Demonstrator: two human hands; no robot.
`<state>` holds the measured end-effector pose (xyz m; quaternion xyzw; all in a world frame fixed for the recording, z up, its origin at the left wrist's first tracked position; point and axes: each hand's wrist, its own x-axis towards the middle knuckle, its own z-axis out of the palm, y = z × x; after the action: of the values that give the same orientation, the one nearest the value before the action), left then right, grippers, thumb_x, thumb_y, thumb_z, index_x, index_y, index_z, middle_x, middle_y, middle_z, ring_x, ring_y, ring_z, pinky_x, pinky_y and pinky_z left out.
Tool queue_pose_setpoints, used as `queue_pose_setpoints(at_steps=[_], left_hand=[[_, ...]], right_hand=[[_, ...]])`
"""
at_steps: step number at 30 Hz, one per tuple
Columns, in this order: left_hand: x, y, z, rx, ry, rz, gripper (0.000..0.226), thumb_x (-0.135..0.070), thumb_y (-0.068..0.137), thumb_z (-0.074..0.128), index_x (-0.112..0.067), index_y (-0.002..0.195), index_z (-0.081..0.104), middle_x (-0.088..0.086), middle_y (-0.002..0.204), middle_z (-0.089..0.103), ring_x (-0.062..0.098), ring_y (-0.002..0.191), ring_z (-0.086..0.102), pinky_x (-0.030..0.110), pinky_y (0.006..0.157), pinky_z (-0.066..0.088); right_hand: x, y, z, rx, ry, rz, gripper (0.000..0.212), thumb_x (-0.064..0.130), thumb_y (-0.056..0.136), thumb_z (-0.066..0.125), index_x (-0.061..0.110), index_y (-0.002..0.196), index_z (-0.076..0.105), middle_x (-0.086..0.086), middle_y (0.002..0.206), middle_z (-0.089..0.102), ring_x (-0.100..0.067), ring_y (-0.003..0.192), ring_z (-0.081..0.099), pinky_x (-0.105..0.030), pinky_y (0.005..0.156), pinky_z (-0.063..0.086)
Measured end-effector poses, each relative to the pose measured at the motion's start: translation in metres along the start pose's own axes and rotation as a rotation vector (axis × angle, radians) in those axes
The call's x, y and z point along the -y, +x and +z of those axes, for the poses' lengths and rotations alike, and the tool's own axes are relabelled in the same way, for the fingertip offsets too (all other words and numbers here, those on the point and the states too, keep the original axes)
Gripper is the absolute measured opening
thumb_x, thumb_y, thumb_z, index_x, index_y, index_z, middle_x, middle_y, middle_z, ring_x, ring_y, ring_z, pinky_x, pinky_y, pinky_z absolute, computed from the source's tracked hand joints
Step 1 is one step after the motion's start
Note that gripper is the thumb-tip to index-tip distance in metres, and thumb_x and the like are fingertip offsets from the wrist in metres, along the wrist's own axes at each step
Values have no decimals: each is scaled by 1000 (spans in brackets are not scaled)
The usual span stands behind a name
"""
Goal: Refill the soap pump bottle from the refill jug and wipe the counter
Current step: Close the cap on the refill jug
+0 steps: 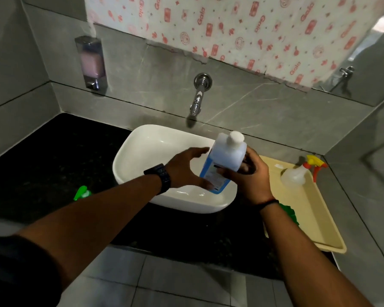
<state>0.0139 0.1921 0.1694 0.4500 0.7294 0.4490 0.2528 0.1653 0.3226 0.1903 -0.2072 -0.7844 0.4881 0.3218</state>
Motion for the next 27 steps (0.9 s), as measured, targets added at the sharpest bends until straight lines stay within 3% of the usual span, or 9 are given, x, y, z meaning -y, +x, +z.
queue_pose_setpoints(at_steps=[3,5,7,9,13,17,19,24,27], left_hand=[[1,21,19,-62,-60,62,73,-30,57,88,-26,122,55,-13,116,62,0,103,54,25,93,40],[-3,39,37,-94,-63,80,70,-34,55,89,-26,117,57,-14,108,64,-2,96,56,18,85,37],[-7,59,57,-131,-13,96,74,-40,53,88,-24,118,57,-10,110,64,3,98,56,17,83,37],[-11,86,81,-190,26,100,81,-44,51,88,-22,121,56,-4,115,63,10,103,55,22,86,39],[-21,145,134,-222,130,128,90,-56,51,82,-18,127,52,6,121,61,22,108,56,28,84,42],[-29,206,182,-107,242,191,81,-49,51,85,-17,120,56,9,115,65,26,103,61,30,81,47],[-22,234,202,-21,343,200,76,-44,56,83,-16,121,56,9,120,62,26,108,59,33,88,49],[20,277,241,75,460,121,67,-49,73,68,-19,130,50,7,132,54,25,122,49,36,102,43],[45,294,261,128,557,128,71,-50,78,62,-20,138,40,6,144,42,26,132,39,38,108,36]], right_hand=[[-10,5,-14,-44,90,26,70,3,66,79,16,129,52,7,114,67,-6,100,65,-20,74,54],[-18,10,-29,-62,82,53,71,4,70,76,13,134,46,6,120,63,-4,105,62,-20,78,54],[-24,19,-40,-67,-21,58,68,21,70,78,16,130,48,13,116,60,2,103,60,-16,79,52],[-35,37,-53,-120,-193,85,72,43,63,80,17,122,48,7,111,59,-5,99,58,-22,81,51],[-72,79,-95,-233,-379,175,81,51,57,80,16,120,43,-1,112,56,-14,93,54,-29,78,49],[-124,107,-151,-322,-367,247,76,41,57,80,13,119,46,-3,111,58,-23,98,59,-36,77,51],[-151,117,-172,-332,-409,278,73,39,57,80,13,117,47,-2,107,57,-25,97,59,-34,74,48],[-225,136,-198,-410,-403,444,68,38,56,79,19,115,49,-6,112,63,-29,99,61,-47,85,52],[-262,147,-195,-437,-433,519,70,40,55,79,22,116,47,-5,111,62,-27,95,60,-42,81,54]])
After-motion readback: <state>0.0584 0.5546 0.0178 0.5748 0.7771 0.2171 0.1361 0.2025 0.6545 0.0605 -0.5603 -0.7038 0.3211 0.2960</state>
